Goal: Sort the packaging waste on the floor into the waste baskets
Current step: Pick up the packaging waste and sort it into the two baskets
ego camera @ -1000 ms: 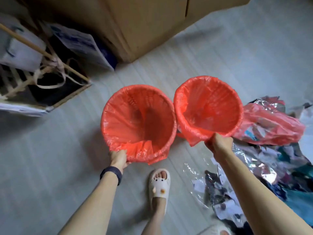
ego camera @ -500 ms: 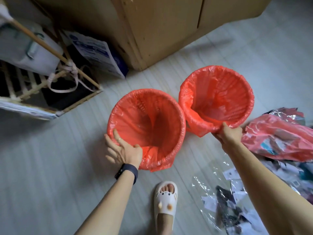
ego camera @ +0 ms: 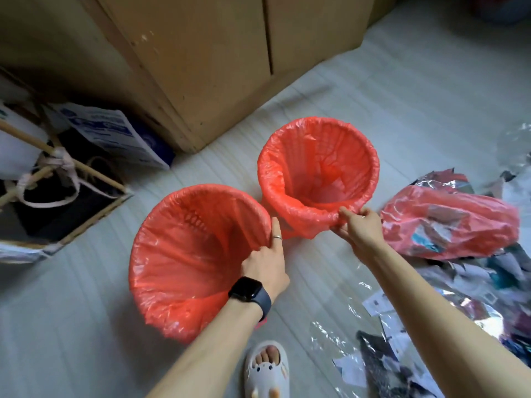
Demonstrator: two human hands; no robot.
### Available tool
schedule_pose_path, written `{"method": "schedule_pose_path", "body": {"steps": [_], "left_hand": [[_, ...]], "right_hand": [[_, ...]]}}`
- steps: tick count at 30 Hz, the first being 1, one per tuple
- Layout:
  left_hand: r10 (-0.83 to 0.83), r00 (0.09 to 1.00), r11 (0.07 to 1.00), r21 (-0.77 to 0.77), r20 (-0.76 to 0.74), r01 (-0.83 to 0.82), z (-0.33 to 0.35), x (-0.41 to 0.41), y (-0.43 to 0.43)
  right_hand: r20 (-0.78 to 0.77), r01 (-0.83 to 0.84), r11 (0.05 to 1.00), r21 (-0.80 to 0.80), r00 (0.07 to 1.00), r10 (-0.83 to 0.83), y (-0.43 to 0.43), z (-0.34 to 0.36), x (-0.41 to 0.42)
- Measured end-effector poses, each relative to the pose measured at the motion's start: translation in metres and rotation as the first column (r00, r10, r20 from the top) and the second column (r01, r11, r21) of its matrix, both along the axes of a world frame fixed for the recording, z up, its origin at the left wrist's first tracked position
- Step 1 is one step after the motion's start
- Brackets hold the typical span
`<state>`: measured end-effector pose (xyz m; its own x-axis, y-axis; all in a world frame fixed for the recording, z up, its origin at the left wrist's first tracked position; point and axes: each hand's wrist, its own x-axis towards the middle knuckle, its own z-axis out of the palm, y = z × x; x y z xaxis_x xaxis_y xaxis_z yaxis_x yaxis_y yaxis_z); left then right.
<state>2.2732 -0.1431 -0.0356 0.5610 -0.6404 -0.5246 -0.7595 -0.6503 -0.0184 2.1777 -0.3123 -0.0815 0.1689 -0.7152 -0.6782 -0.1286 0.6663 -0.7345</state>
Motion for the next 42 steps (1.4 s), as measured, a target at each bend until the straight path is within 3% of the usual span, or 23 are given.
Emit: {"method": "schedule_pose_path", "body": {"steps": [3,7,12,15,18,22,26,29,33,36,38,40,42], "left_hand": [[-0.018,0.999,0.999,0.043,-0.037,0.020,0.006,-0.008,-0.006],[-0.237,0.945,0.966,0.155,0.226,0.206,0.018,-0.010,-0.026],[-0.371,0.821,0.892,-0.081,0.434,0.445,0.036,-0.034,-0.086],[-0.415,0.834,0.809,-0.272,0.365,0.521,0.019,-0.079,-0.115],[-0.438,0.879,0.806,-0.350,0.189,0.477,-0.022,-0.122,-0.124],[-0.566,0.824,0.799,-0.244,0.004,0.550,-0.087,-0.161,-0.106],[-0.565,0.794,0.825,-0.167,-0.223,0.540,-0.128,-0.178,-0.072],[-0.615,0.724,0.778,-0.092,-0.312,0.622,-0.153,-0.189,-0.034],[-0.658,0.670,0.721,-0.033,-0.344,0.692,-0.178,-0.202,0.021],[-0.659,0.669,0.704,0.034,-0.343,0.710,-0.187,-0.208,0.053],[-0.632,0.677,0.707,0.077,-0.377,0.703,-0.189,-0.209,0.064],[-0.595,0.684,0.718,0.103,-0.423,0.688,-0.187,-0.209,0.064],[-0.573,0.690,0.737,0.090,-0.443,0.670,-0.187,-0.209,0.059]], "right_hand": [[0.011,-0.005,0.999,-0.038,1.000,0.006,-0.004,-0.010,-0.009],[-0.066,-0.099,0.984,-0.145,0.994,0.090,-0.001,-0.025,-0.022],[-0.224,-0.271,0.897,-0.349,0.954,0.201,0.013,-0.034,-0.047],[-0.359,-0.327,0.836,-0.440,0.918,0.170,0.014,-0.038,-0.096],[-0.444,-0.349,0.809,-0.474,0.888,0.123,0.012,-0.039,-0.160],[-0.534,-0.414,0.809,-0.417,0.832,0.151,0.027,-0.046,-0.243],[-0.581,-0.403,0.850,-0.338,0.800,0.148,0.059,-0.060,-0.291],[-0.623,-0.452,0.854,-0.256,0.753,0.212,0.095,-0.080,-0.305],[-0.745,-0.618,0.776,-0.127,0.575,0.337,0.152,-0.110,-0.318],[-0.814,-0.591,0.807,0.008,0.465,0.348,0.191,-0.115,-0.335],[-0.736,-0.511,0.852,0.112,0.534,0.417,0.207,-0.113,-0.344],[-0.504,-0.348,0.913,0.213,0.761,0.408,0.211,-0.109,-0.347],[-0.299,-0.207,0.941,0.269,0.910,0.286,0.206,-0.113,-0.345]]}}
